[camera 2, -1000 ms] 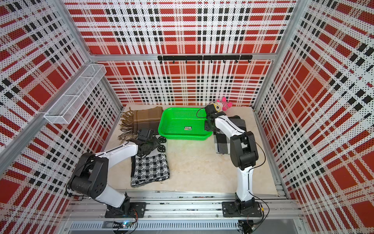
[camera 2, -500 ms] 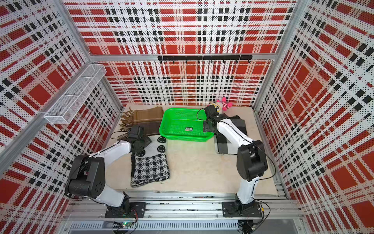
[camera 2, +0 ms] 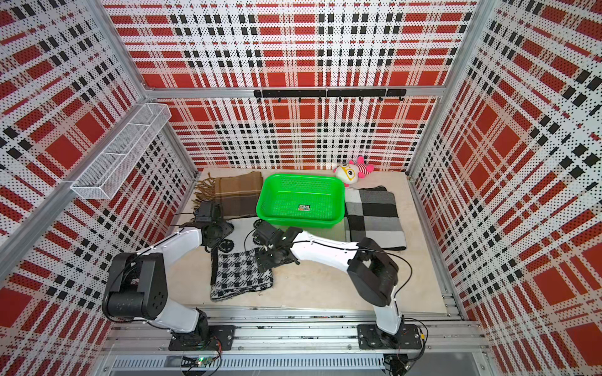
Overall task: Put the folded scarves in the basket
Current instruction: Adjust the scarf at the center of the board.
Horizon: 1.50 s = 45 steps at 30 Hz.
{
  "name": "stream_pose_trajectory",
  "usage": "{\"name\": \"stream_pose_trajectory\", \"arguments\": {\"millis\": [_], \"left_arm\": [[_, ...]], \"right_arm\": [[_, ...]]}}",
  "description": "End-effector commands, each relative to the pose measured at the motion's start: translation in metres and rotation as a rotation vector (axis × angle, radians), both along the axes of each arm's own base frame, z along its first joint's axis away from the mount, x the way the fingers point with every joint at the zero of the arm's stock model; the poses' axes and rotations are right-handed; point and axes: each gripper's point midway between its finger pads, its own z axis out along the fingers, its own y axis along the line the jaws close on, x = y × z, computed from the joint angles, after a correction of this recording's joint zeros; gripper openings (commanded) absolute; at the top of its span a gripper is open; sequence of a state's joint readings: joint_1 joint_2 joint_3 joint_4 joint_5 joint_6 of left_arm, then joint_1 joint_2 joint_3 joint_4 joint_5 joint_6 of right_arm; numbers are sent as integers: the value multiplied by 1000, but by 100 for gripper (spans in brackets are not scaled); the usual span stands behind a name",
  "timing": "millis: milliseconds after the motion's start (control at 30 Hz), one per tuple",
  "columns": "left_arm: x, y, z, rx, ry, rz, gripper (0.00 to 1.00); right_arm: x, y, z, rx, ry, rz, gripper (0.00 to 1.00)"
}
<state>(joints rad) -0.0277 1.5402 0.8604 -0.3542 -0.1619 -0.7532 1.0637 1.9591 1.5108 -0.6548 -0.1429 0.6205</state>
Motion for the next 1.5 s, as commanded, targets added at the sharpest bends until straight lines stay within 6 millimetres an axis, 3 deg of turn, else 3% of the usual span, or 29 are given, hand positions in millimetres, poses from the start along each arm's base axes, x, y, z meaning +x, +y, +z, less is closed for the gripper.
{"name": "stream_pose_trajectory", "arguments": {"millis": [0, 167, 300, 433, 567, 733, 867, 1000, 1133, 1267, 1467], "left_arm": [[-14, 6, -17, 16, 60, 13, 56], [-25, 8, -27, -17, 60, 58, 41], [-36, 15, -32, -49, 53, 107, 31], [-50, 22, -36, -93, 42, 158, 25], [-55, 16, -33, -153, 14, 173, 22], [-55, 14, -6, -181, -65, 189, 21], [-44, 24, 42, -131, -169, 196, 32], [-24, 25, 62, -98, -182, 143, 40], [1, 10, 50, -105, -132, 34, 36], [10, -9, 25, -95, -68, -34, 34], [-10, -50, -23, -103, 30, -105, 31]], "right_arm": [[-8, 19, 4, 39, 55, 63, 70], [3, 15, -30, -62, 57, 49, 48], [40, 10, -34, -118, -6, -9, 38], [75, 6, -32, -127, -56, -11, 39], [106, 13, -32, -125, -94, -6, 40], [127, 21, -7, -106, -165, -28, 52], [118, 8, 23, -39, -181, -100, 70], [90, -10, 37, 32, -101, -188, 75], [51, -19, 26, 105, 91, -265, 79], [20, -2, 3, 192, 311, -275, 80], [26, 9, -15, 180, 340, -302, 76]]}}
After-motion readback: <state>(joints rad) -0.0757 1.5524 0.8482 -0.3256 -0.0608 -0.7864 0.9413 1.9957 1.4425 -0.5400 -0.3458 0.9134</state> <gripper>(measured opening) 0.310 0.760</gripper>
